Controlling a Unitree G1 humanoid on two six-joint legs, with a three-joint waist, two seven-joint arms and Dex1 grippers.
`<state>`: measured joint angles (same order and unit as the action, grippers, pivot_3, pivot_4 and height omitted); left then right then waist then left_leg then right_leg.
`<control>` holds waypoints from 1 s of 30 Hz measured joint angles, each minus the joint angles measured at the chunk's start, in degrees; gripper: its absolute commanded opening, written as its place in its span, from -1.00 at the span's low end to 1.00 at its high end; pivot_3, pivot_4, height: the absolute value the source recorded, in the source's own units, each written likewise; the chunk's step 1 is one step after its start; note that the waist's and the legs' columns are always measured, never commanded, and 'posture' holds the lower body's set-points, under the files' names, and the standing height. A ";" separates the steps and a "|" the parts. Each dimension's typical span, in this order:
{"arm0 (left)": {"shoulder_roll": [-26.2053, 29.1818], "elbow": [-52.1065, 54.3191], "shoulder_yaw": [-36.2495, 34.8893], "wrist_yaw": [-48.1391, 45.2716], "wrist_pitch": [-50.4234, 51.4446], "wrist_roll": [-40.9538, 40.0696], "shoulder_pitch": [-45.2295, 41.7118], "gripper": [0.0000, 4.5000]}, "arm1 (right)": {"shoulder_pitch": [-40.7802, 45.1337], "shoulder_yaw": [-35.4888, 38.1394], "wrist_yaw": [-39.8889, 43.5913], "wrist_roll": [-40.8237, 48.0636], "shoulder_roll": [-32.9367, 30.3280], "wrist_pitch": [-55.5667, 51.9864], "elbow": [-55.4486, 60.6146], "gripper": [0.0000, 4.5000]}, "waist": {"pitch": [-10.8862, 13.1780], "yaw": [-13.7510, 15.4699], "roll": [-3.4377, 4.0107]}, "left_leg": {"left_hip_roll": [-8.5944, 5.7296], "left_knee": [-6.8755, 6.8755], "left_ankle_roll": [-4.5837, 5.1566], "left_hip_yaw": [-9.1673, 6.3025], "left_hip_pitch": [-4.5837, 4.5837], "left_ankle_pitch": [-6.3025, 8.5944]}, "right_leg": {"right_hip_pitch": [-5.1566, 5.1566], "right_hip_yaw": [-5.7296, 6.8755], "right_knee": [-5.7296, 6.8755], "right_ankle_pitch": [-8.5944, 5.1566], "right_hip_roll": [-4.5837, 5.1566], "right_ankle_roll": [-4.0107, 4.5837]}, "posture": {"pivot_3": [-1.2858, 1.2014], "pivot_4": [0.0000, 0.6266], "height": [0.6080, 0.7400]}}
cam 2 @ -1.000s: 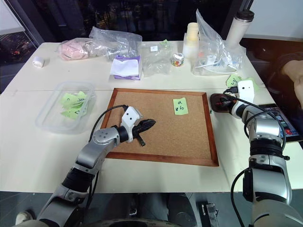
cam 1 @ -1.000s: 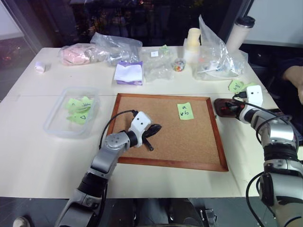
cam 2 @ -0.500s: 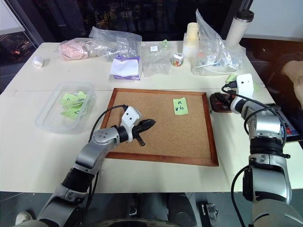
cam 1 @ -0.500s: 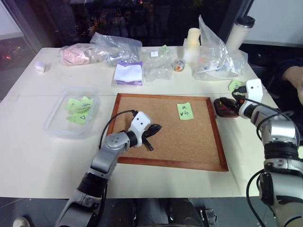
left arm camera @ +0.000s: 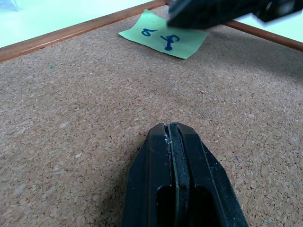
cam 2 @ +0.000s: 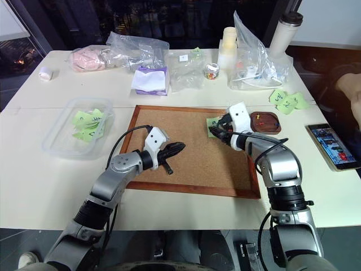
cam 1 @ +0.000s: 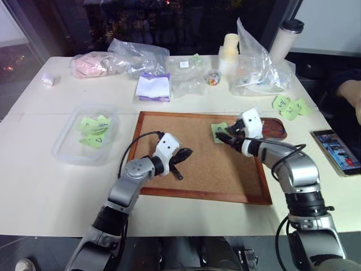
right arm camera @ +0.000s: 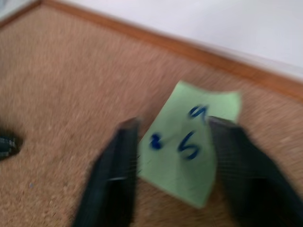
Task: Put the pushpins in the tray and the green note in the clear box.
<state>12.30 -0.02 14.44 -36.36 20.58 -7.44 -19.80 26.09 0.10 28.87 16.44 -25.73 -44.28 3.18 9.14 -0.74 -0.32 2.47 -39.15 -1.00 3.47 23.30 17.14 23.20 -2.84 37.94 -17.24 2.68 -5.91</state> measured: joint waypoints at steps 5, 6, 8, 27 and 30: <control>-0.01 0.00 -0.07 0.18 -0.02 -0.03 0.07 -1.00 | -0.05 -0.43 -0.99 -0.58 0.56 0.52 -0.52 -0.27 | 0.00 -0.02 0.00 | 0.00 0.00 0.00 0.00 0.00 0.00 | 0.00 0.00 0.00 0.00 -0.02 0.00 | 0.03 -0.52 1.00; -0.02 0.01 -0.06 0.21 -0.01 -0.05 0.11 -1.00 | -0.05 -0.59 -1.04 -0.67 0.59 0.93 -1.00 -0.27 | 0.00 -0.02 0.00 | 0.00 0.00 0.00 0.00 0.00 0.00 | 0.00 0.00 0.00 0.00 -0.02 0.00 | 0.03 -0.52 1.00; -0.02 0.06 -0.06 0.29 -0.01 -0.06 0.16 -1.00 | -0.06 -1.06 -1.10 -1.18 0.68 1.38 -1.81 -0.27 | 0.00 -0.04 0.00 | 0.00 0.00 0.00 0.00 0.00 0.00 | 0.00 0.00 0.00 0.00 -0.01 0.00 | 0.03 -0.52 1.00; -0.15 1.24 -0.56 0.47 1.06 -0.78 0.92 -1.00 | -0.06 -2.57 0.45 -2.49 0.43 1.77 -1.10 -0.98 | 0.00 -0.05 0.00 | 0.01 0.01 0.00 -0.01 0.02 0.00 | 0.03 0.00 0.00 0.00 -0.03 0.00 | 0.03 -0.52 1.00; -0.25 1.87 -0.57 0.38 1.53 -1.16 1.10 -1.00 | -0.04 -2.49 0.99 -1.81 -1.10 -1.59 1.94 -0.98 | 0.00 -0.04 0.00 | 0.01 0.01 0.00 -0.01 0.04 0.00 | 0.06 0.00 -0.01 0.00 -0.02 0.00 | 0.03 -0.52 1.00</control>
<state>12.05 1.85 13.87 -35.98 22.11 -8.60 -18.70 26.05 -2.39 29.86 14.63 -26.84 -45.88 5.12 9.14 -0.78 -0.32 2.48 -39.14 -1.00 3.46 23.34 17.14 23.27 -2.83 37.94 -17.24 2.66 -5.91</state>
